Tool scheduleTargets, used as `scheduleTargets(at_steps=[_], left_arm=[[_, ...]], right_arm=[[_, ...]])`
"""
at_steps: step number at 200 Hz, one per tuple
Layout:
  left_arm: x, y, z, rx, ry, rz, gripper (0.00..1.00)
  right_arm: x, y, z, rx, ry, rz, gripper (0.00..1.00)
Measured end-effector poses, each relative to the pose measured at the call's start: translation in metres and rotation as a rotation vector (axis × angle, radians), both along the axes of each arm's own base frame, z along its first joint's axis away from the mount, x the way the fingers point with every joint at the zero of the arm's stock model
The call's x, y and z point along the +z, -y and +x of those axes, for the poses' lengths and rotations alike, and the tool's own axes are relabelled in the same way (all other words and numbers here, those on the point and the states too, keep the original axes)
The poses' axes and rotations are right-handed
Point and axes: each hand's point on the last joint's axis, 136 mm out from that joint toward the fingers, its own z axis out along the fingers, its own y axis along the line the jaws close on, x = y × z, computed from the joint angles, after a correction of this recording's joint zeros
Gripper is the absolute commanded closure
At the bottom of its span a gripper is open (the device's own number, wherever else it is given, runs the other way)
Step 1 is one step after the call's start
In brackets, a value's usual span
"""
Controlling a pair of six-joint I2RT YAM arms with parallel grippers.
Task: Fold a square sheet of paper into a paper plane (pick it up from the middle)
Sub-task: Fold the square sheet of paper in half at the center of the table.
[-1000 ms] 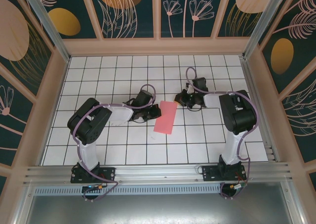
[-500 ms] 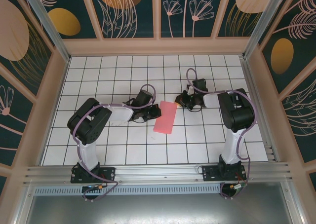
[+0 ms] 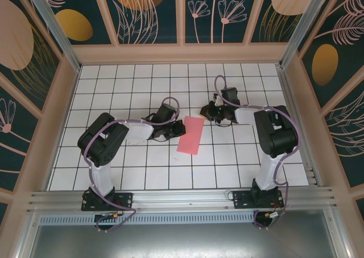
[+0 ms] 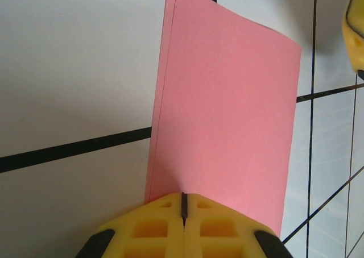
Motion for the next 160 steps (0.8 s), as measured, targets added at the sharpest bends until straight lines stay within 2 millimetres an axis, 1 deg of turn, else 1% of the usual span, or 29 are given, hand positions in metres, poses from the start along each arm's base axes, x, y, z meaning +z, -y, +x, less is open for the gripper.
scheduleTargets(at_steps=[30, 61, 102, 131, 144, 160], left_arm=[[0.000, 0.000, 0.000, 0.000, 0.000, 0.000, 1.00], [0.000, 0.000, 0.000, 0.000, 0.000, 0.000, 1.00], [0.000, 0.000, 0.000, 0.000, 0.001, 0.000, 1.00], [0.000, 0.000, 0.000, 0.000, 0.001, 0.000, 1.00], [0.000, 0.000, 0.000, 0.000, 0.000, 0.000, 1.00], [0.000, 0.000, 0.000, 0.000, 0.000, 0.000, 1.00]], right_arm=[[-0.009, 0.000, -0.003, -0.002, -0.019, -0.008, 1.00], [-0.035, 0.004, -0.010, -0.010, -0.078, -0.032, 1.00], [-0.035, 0.004, -0.009, -0.013, -0.078, -0.026, 1.00], [-0.029, 0.005, -0.011, -0.016, -0.077, -0.031, 1.00], [-0.017, 0.005, -0.013, -0.014, -0.057, -0.024, 1.00], [0.003, 0.002, -0.019, -0.004, -0.018, -0.009, 1.00]])
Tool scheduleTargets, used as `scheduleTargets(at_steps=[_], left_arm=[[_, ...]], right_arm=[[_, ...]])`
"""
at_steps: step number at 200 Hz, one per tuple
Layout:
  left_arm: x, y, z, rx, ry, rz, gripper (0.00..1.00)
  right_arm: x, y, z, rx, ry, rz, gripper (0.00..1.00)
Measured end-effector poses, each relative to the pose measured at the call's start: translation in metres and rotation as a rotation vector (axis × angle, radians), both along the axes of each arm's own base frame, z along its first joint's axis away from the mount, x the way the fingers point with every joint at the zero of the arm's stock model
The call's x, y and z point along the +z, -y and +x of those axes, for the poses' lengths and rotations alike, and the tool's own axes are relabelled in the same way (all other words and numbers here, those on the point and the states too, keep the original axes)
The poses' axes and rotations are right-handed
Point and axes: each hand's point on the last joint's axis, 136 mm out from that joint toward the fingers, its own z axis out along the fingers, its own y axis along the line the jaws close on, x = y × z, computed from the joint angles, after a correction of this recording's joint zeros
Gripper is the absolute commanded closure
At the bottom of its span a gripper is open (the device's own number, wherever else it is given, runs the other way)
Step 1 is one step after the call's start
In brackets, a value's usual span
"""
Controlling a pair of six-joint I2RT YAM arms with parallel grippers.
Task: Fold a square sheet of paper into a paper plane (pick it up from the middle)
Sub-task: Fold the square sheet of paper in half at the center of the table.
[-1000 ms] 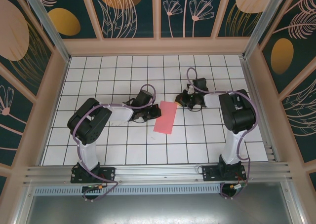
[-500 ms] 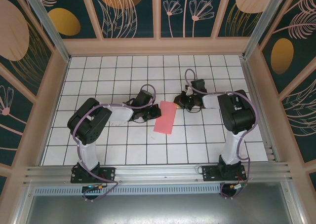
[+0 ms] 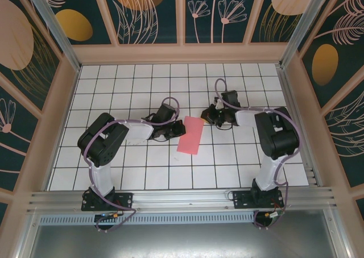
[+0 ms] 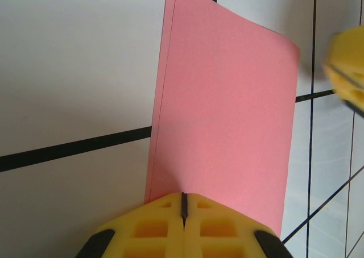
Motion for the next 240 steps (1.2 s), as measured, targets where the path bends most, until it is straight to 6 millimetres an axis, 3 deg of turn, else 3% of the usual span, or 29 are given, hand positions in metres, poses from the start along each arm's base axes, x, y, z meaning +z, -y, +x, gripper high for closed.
scheduleTargets(at_steps=[14, 30, 80, 125, 161, 202, 240], left_arm=[[0.000, 0.000, 0.000, 0.000, 0.000, 0.000, 1.00], [0.000, 0.000, 0.000, 0.000, 0.000, 0.000, 1.00], [0.000, 0.000, 0.000, -0.001, 0.000, 0.000, 1.00], [0.000, 0.000, 0.000, 0.000, 0.001, 0.000, 1.00], [0.000, 0.000, 0.000, -0.001, 0.000, 0.000, 1.00], [0.000, 0.000, 0.000, -0.001, 0.000, 0.000, 1.00], [0.000, 0.000, 0.000, 0.000, 0.001, -0.001, 1.00]], right_arm=[[0.014, -0.006, -0.010, 0.017, 0.032, 0.017, 1.00], [0.016, -0.014, -0.025, 0.040, 0.038, 0.025, 1.00], [-0.026, -0.022, -0.085, 0.075, -0.089, 0.003, 1.00], [-0.040, -0.016, -0.094, 0.061, -0.106, -0.021, 1.00], [-0.031, -0.013, -0.096, 0.057, -0.081, -0.020, 1.00], [-0.008, -0.033, -0.105, 0.112, -0.028, 0.020, 1.00], [-0.020, -0.034, -0.122, 0.121, -0.058, 0.019, 1.00]])
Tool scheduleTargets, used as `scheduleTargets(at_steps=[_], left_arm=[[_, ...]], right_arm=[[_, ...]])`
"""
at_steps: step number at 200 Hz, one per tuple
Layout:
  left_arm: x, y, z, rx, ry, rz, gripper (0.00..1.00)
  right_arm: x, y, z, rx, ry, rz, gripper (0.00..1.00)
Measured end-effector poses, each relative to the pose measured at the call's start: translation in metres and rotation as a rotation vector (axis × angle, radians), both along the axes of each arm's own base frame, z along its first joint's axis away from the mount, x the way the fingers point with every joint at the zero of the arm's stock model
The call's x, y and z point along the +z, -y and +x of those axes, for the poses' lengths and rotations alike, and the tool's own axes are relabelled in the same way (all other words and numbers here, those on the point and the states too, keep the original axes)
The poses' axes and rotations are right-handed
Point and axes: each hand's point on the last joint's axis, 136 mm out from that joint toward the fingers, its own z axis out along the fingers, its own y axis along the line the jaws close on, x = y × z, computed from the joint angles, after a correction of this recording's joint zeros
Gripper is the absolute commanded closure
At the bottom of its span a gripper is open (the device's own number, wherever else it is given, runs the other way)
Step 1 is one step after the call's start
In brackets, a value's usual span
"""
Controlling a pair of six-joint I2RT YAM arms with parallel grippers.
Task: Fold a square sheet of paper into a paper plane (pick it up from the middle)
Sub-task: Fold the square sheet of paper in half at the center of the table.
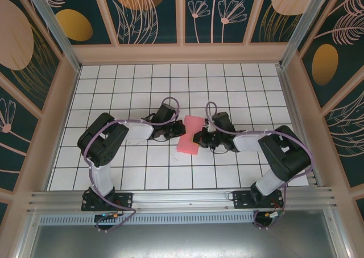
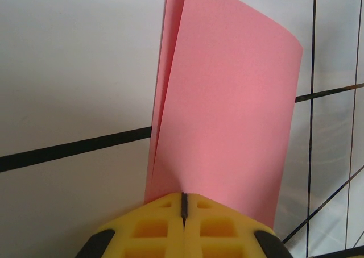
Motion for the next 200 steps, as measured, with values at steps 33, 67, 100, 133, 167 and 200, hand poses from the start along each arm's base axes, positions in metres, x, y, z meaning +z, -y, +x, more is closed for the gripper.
scheduleTargets(at_steps=[33, 67, 100, 133, 167, 200], left_arm=[[0.000, 0.000, 0.000, 0.000, 0.001, 0.000, 1.00], [0.000, 0.000, 0.000, 0.000, 0.002, -0.002, 1.00], [0.000, 0.000, 0.000, 0.000, 0.002, -0.002, 1.00], [0.000, 0.000, 0.000, 0.000, 0.004, -0.004, 1.00], [0.000, 0.000, 0.000, 0.000, 0.004, -0.004, 1.00], [0.000, 0.000, 0.000, 0.000, 0.004, -0.004, 1.00]], right_arm=[[-0.020, 0.008, -0.012, -0.013, -0.047, -0.022, 1.00], [-0.018, 0.008, -0.013, -0.020, -0.045, -0.016, 1.00], [0.001, 0.002, -0.017, 0.003, -0.006, 0.010, 1.00], [0.005, -0.006, -0.024, 0.031, 0.002, 0.019, 1.00], [-0.010, -0.005, -0.036, 0.046, -0.035, -0.003, 1.00], [-0.020, -0.002, -0.043, 0.045, -0.067, -0.022, 1.00]])
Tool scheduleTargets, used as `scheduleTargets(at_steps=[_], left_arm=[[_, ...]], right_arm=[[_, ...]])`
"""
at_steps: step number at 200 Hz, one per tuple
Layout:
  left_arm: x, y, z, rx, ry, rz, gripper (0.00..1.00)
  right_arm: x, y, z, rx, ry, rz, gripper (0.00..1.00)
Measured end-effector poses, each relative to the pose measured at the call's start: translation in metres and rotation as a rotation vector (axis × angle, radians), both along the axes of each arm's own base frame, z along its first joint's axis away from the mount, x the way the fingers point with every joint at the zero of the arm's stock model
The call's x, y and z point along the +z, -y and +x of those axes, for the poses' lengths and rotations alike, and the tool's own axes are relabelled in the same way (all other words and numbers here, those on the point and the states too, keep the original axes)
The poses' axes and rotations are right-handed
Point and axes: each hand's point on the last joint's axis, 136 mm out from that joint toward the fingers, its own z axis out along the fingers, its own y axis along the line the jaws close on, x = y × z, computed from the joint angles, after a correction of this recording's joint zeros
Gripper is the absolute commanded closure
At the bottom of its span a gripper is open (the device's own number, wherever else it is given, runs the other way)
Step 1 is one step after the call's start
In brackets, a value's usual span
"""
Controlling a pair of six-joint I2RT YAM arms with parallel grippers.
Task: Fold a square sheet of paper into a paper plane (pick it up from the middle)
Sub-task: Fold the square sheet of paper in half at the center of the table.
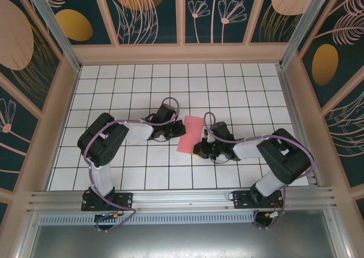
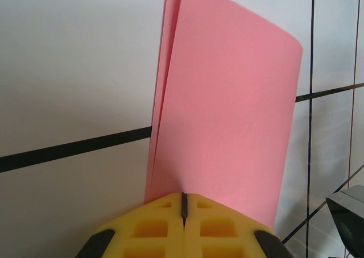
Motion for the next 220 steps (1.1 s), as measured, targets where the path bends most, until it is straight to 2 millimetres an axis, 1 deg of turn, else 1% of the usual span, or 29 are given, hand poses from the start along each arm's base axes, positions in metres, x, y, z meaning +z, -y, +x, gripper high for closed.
scheduleTargets(at_steps=[27, 42, 67, 76, 89, 109, 128, 146, 173, 187, 206, 220], left_arm=[[0.000, 0.000, 0.000, 0.000, 0.000, 0.000, 1.00], [0.000, 0.000, 0.000, 0.000, 0.000, 0.000, 1.00], [0.000, 0.000, 0.000, 0.000, 0.000, 0.000, 1.00], [0.000, 0.000, 0.000, -0.001, 0.000, 0.000, 1.00], [0.000, 0.000, 0.000, 0.000, 0.000, 0.000, 1.00], [0.000, 0.000, 0.000, -0.001, 0.000, 0.000, 1.00], [0.000, 0.000, 0.000, -0.001, 0.000, 0.000, 1.00], [0.000, 0.000, 0.000, -0.001, 0.000, 0.000, 1.00], [0.000, 0.000, 0.000, -0.001, 0.000, 0.000, 1.00], [0.000, 0.000, 0.000, 0.000, 0.000, 0.000, 1.00], [0.000, 0.000, 0.000, -0.001, 0.000, 0.000, 1.00], [0.000, 0.000, 0.000, -0.001, 0.000, 0.000, 1.00]], right_arm=[[0.002, 0.001, -0.002, 0.000, -0.003, -0.006, 1.00], [0.007, 0.001, -0.002, -0.001, 0.009, -0.003, 1.00], [0.019, 0.000, 0.008, -0.012, 0.046, 0.002, 1.00], [0.025, -0.001, 0.016, -0.021, 0.064, 0.007, 1.00], [0.035, 0.001, 0.034, -0.049, 0.096, 0.020, 1.00], [0.045, 0.009, 0.073, -0.110, 0.140, 0.031, 1.00], [0.048, 0.020, 0.109, -0.164, 0.167, 0.039, 1.00], [0.045, 0.026, 0.136, -0.190, 0.171, 0.048, 1.00], [0.031, 0.026, 0.159, -0.194, 0.157, 0.040, 1.00], [0.020, 0.026, 0.163, -0.193, 0.141, 0.029, 1.00], [0.006, 0.030, 0.162, -0.194, 0.115, 0.010, 1.00], [0.004, 0.032, 0.163, -0.194, 0.110, 0.014, 1.00]])
